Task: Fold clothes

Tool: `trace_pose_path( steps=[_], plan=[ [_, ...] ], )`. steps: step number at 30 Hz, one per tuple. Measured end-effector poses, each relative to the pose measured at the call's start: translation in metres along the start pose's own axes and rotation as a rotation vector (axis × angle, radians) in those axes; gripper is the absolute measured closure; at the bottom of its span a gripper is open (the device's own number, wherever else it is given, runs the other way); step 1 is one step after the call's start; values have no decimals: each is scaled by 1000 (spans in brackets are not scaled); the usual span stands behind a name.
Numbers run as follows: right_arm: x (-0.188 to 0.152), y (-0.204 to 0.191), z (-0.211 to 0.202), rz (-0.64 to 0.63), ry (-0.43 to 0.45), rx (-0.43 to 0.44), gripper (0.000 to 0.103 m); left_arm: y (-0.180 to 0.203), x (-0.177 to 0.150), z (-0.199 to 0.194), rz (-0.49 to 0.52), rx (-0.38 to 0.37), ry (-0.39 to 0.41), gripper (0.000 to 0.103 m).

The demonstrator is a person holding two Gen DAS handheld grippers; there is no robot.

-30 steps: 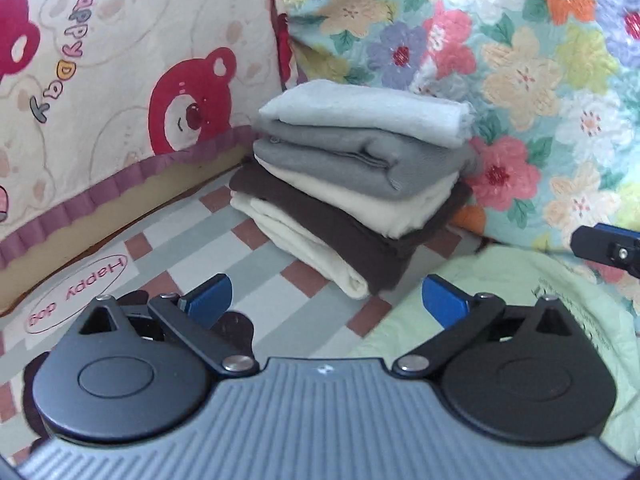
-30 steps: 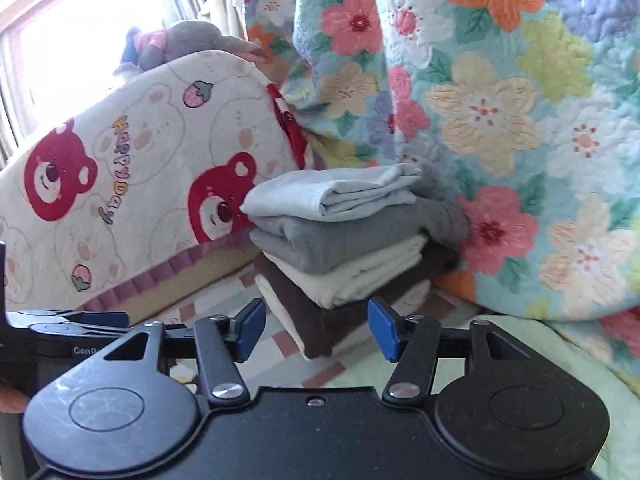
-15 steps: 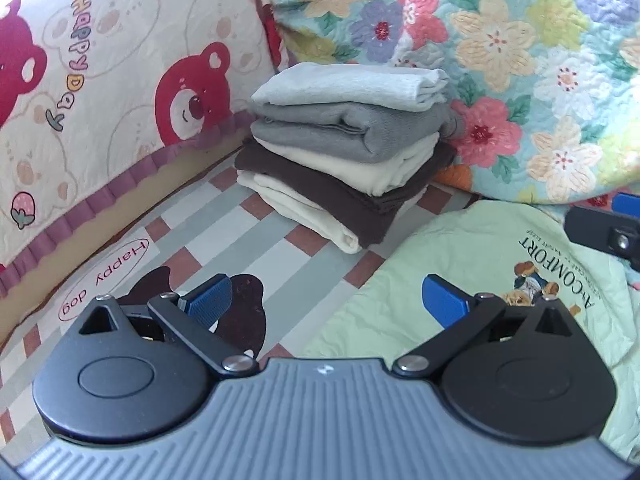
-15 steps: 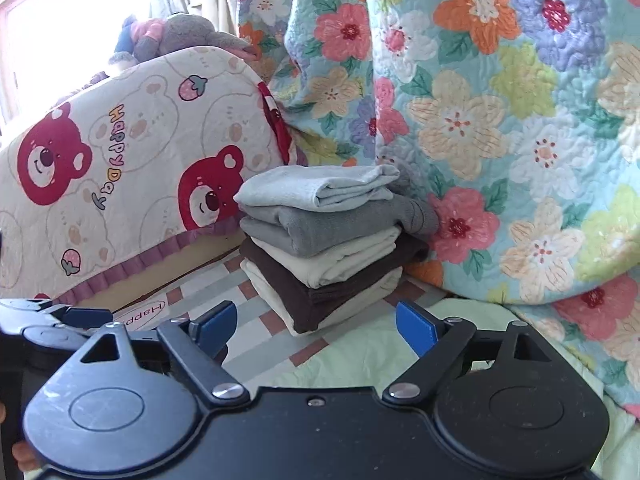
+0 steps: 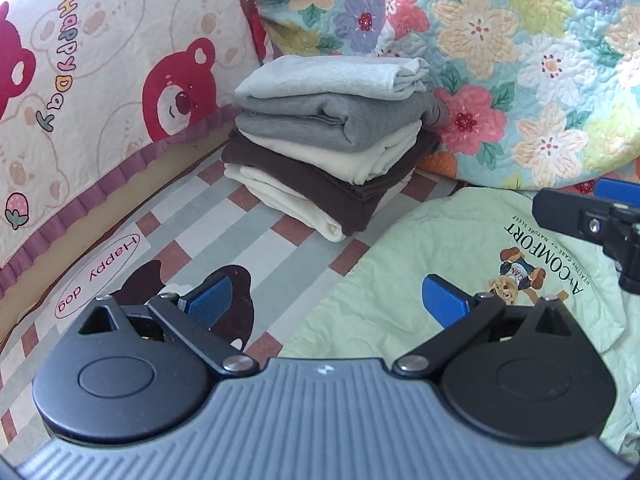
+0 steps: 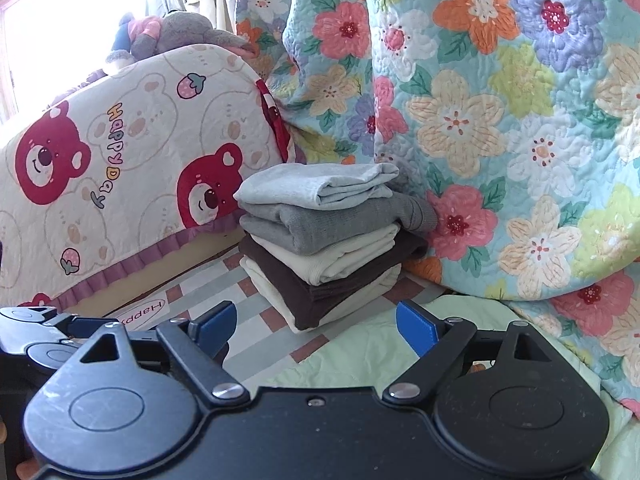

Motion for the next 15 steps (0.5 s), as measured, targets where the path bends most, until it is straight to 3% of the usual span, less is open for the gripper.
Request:
trace_pose_path(
  steps=[15],
  plan=[
    [-7,-11,5,-3,-26,6,13,4,-5,-1,30,-21,-23,0]
  ],
)
Point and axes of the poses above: each gripper's, at about its wrist camera, not at the fingertips, and z roughly the way its jaws point, y to its right, x to its top, the point moved 3 cm from there along z, roughly the way its jaws point, and after that the axes turned 11 degrees about y, right-handed, at the moved point
